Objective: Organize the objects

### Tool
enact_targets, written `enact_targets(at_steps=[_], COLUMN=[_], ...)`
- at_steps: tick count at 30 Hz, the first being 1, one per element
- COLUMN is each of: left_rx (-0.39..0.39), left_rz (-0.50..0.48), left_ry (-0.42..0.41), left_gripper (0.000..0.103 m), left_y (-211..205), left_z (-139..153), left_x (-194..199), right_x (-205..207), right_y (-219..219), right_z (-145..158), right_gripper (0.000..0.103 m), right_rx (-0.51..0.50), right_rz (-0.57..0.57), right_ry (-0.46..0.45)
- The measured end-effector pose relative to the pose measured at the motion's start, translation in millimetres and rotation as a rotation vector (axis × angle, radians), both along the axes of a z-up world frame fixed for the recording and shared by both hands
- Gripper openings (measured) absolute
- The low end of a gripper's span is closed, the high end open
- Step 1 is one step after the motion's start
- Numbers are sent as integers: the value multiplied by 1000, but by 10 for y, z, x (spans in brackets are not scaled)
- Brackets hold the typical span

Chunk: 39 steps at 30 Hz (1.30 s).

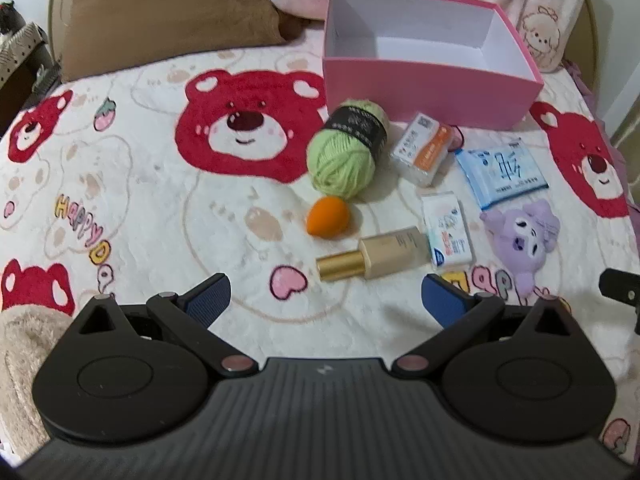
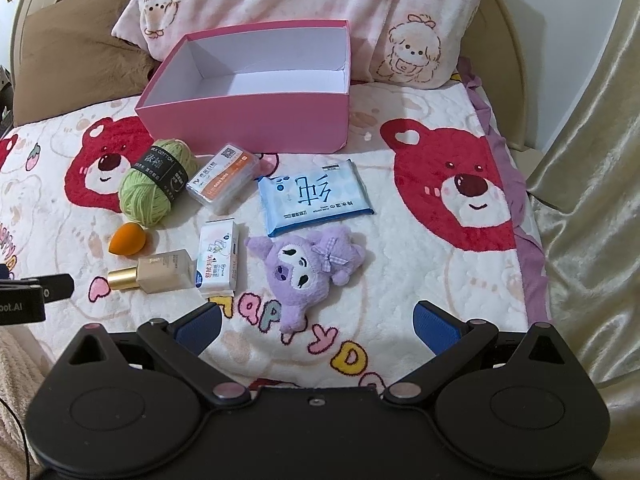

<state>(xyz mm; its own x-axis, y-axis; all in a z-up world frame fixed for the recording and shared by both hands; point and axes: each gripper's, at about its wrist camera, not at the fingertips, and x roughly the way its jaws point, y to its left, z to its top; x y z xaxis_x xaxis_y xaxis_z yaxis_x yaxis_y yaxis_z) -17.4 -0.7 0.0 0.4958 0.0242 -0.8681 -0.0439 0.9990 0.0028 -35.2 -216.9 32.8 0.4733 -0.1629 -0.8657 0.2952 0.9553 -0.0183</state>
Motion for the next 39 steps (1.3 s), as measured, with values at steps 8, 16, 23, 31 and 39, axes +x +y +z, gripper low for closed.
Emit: enact_targets(at_steps=[8, 16, 23, 31, 39], left_rx=[50, -57, -75, -111, -128], left_rz=[-6, 18, 13, 43, 85], left_ry=[-82, -70, 0, 32, 6], left_gripper=[103, 103, 103, 103, 103], left_y=[-4, 79, 78, 153, 212], left_z=[45, 46, -38, -84, -39], left_x=[-46, -48, -2, 22, 18], right_x=[0, 13, 30, 40, 40], right_y=[0, 17, 44, 44, 45], right_z=[-9, -31, -55, -89, -92], right_gripper=[103, 103, 103, 103, 103], right_rx=[-2, -8, -10, -5, -6], right_rz=[-2, 1, 4, 1, 2], right_ry=[2, 5, 14, 24, 24])
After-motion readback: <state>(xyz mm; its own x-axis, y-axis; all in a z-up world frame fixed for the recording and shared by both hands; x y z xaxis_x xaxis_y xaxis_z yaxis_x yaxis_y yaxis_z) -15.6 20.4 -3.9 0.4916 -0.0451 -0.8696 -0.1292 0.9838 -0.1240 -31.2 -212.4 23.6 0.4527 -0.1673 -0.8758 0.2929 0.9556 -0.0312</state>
